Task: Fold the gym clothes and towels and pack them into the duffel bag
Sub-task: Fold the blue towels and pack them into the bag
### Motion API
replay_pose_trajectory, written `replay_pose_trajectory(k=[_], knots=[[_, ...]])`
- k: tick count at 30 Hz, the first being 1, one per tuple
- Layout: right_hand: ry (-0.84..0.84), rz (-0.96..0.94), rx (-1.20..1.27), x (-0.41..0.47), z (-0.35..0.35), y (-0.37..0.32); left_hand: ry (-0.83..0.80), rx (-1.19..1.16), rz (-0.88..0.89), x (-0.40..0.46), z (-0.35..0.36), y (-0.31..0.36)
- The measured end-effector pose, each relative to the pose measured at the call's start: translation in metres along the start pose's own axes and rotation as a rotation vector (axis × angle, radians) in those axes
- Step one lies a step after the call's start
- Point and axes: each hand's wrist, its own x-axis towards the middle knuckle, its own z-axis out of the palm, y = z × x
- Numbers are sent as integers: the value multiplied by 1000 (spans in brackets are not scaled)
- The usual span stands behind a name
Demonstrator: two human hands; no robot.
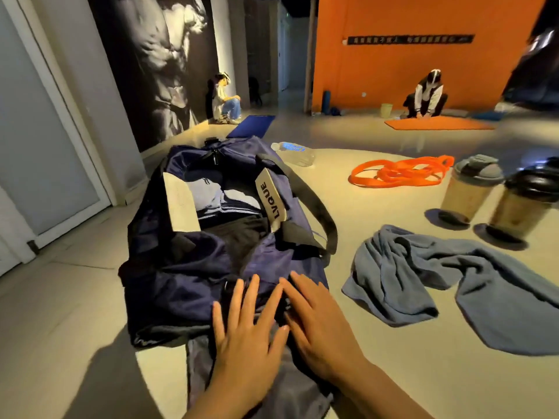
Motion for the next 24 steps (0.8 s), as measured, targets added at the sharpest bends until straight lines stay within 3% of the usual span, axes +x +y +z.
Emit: replay_pose_trajectory(k=[3, 6, 11, 19, 24], knots=[[11, 182, -140, -43, -29, 30, -51, 158, 40, -2, 10, 2], [46, 345, -304, -70, -54, 52, -58, 175, 98, 8, 17, -3], [19, 492, -271, -73, -64, 65, -66, 166, 138, 29, 17, -9], [124, 307, -294, -81, -66, 43, -148, 113, 129, 50, 11, -28], [71, 202, -158, -124, -47, -5, -53, -185, 93, 19, -14, 26]])
